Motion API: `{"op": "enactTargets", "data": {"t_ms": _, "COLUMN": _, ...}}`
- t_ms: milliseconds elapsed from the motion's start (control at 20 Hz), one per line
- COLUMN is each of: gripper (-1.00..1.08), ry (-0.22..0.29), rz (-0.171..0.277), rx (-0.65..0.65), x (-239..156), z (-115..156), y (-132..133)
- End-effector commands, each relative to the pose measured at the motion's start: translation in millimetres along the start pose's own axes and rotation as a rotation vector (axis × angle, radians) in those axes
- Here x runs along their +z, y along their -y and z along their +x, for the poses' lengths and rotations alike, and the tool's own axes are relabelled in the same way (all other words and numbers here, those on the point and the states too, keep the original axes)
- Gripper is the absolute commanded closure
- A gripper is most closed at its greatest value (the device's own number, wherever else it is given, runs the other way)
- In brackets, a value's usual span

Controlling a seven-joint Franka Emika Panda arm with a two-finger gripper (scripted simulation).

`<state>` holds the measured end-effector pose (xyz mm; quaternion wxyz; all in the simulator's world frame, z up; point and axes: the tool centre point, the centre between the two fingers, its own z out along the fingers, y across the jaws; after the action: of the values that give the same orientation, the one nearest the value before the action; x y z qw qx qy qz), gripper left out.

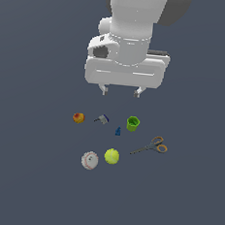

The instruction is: Pick up a designated object from a clutter of objects.

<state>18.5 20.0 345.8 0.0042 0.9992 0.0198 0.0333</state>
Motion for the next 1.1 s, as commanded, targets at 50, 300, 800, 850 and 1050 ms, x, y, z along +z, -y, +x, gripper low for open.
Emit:
{"op": "enactTargets", "data": {"t_ms": 50, "gripper": -0.92, "ry": 0.001, "rz": 0.0, "rx": -0.001, "x": 0.2, "z": 0.0, "y": 0.1}}
{"op": "enactTargets", "data": {"t_ms": 300, "gripper": -0.92, "ry": 0.016, "rz": 0.012, "rx": -0.017, "x": 5.2, "z": -1.2, "y": 2.6}}
{"op": "enactTargets", "data": {"t_ms": 800, "gripper": -0.92, "ry": 0.025, "rz": 0.018, "rx": -0.023, "x": 10.7, "z": -1.9, "y": 4.2}}
{"op": "enactTargets", "data": {"t_ms": 850, "gripper": -0.92, "ry": 0.026, "rz": 0.018, "rx": -0.019, "x": 13.7, "z": -1.9, "y": 4.5}}
{"op": "enactTargets", "data": {"t_ms": 1050, "gripper": -0.92, "ry": 0.029, "rz": 0.018, "rx": 0.003, "x": 31.7, "z": -2.4, "y": 5.9}}
